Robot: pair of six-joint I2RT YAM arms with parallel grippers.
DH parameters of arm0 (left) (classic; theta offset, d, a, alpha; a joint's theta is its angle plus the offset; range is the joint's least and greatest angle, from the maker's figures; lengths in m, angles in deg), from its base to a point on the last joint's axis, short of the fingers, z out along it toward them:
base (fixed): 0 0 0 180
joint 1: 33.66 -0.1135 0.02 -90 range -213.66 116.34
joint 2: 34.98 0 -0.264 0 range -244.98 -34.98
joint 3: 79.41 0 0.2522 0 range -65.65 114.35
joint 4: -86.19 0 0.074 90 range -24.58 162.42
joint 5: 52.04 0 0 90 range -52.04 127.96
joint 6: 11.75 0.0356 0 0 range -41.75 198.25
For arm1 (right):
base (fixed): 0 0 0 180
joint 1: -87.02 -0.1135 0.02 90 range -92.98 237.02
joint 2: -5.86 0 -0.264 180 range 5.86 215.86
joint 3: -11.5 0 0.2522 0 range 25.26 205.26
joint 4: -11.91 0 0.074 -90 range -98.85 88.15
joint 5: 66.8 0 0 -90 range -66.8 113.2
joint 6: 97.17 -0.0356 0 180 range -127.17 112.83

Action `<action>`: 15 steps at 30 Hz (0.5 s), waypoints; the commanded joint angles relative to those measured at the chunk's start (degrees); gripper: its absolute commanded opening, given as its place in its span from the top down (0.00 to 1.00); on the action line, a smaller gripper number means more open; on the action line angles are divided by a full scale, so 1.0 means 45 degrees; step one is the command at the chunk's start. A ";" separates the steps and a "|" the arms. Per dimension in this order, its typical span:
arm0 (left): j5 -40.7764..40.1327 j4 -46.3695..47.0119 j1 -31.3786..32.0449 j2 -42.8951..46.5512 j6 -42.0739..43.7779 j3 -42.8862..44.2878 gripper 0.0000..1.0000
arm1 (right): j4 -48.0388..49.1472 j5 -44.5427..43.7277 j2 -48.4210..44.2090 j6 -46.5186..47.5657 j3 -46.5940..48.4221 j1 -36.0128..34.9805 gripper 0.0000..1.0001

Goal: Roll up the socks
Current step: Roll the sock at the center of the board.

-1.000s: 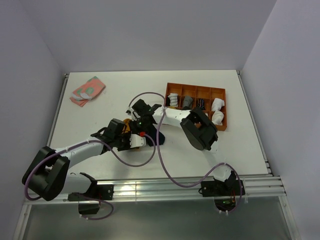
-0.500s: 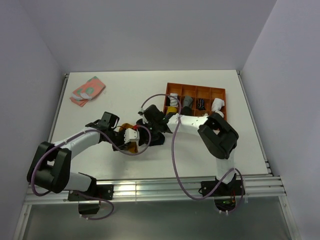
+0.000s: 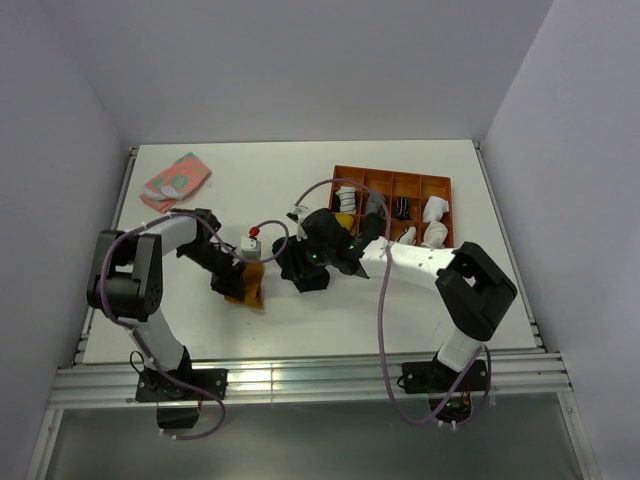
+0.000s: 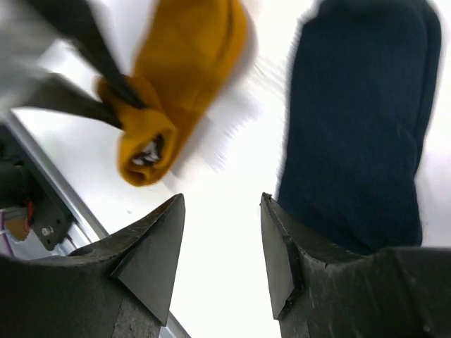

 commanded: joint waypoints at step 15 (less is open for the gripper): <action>0.0002 -0.4791 -0.0759 -0.3634 0.2306 0.2129 0.93 | 0.2907 -0.2631 0.0003 0.5231 0.1042 -0.3837 0.39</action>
